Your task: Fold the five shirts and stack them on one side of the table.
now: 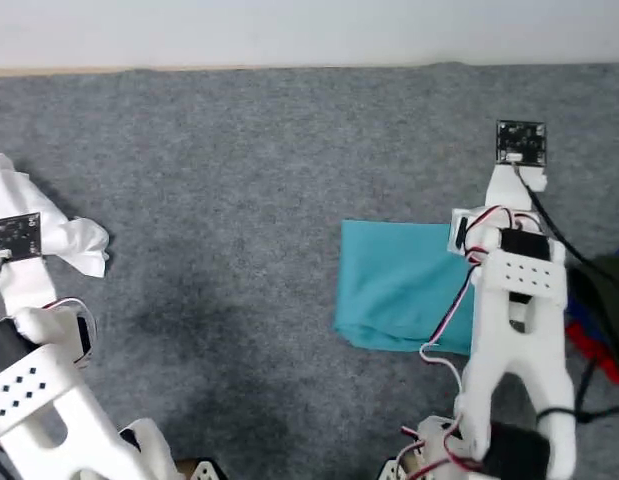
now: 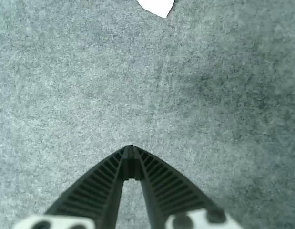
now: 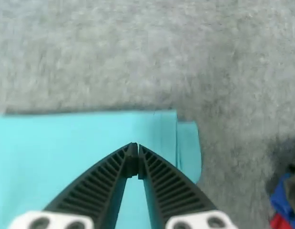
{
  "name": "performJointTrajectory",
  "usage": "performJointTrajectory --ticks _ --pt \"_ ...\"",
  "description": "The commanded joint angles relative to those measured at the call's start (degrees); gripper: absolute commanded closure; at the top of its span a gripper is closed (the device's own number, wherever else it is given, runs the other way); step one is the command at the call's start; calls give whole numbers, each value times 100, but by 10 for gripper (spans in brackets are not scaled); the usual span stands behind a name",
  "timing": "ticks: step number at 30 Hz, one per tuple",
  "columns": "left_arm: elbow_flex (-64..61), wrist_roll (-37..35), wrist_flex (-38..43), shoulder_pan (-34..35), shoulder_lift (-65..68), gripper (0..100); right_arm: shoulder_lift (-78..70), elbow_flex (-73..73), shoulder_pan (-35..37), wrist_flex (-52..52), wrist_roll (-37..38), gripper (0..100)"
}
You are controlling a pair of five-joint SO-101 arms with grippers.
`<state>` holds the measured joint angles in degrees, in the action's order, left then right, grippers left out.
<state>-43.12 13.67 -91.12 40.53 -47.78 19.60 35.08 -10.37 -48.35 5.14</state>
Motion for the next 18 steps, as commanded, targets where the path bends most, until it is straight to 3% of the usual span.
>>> performJointTrajectory --ticks 1,7,10,16,18 --pt "40 18 88 -9 -105 996 576 -316 57 -884 9 988" --pt "40 18 88 -9 -105 996 734 -316 48 -2422 -35 988" --pt "40 18 88 -9 -105 996 734 -316 13 -2818 -563 988" --pt "40 18 88 -9 -105 996 681 -316 -242 -2466 -976 978" --pt "40 18 88 -9 -105 996 673 -316 -347 -2255 -976 931"
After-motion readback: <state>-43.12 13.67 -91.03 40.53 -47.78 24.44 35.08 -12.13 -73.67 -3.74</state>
